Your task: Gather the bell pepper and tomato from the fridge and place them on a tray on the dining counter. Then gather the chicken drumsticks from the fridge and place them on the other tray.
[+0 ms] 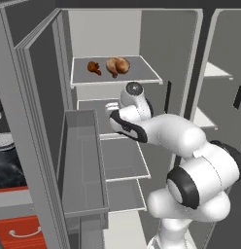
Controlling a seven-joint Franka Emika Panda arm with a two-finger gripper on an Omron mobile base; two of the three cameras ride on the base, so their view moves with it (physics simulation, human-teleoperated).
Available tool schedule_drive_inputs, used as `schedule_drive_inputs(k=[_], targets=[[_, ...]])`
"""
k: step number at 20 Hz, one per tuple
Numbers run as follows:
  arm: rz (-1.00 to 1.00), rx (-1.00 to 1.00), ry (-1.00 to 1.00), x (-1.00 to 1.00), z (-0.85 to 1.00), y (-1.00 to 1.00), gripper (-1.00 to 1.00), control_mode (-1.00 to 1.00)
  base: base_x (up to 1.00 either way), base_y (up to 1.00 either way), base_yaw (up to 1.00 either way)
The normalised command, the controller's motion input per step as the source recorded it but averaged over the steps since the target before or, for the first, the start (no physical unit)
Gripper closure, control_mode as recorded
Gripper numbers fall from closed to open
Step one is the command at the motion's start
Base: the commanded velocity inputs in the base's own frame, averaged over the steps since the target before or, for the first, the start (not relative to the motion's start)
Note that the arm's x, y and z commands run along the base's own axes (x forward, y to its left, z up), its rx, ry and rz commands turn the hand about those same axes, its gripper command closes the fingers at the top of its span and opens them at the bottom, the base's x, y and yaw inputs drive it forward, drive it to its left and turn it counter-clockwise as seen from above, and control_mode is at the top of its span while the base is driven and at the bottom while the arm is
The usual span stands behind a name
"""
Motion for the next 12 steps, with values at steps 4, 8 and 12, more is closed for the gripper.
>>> schedule_drive_inputs(k=[4, 8, 12], targets=[[0.0, -0.06, 0.02, 0.31, -0.24, 0.0, -1.0, -1.0, 0.0, 0.0, 0.0], [0.0, -0.05, 0.02, 0.33, -0.27, 0.0, -1.0, -1.0, 0.0, 0.0, 0.0], [0.0, -0.04, 0.01, 0.32, -0.2, 0.01, -1.0, -1.0, 0.0, 0.0, 0.0]])
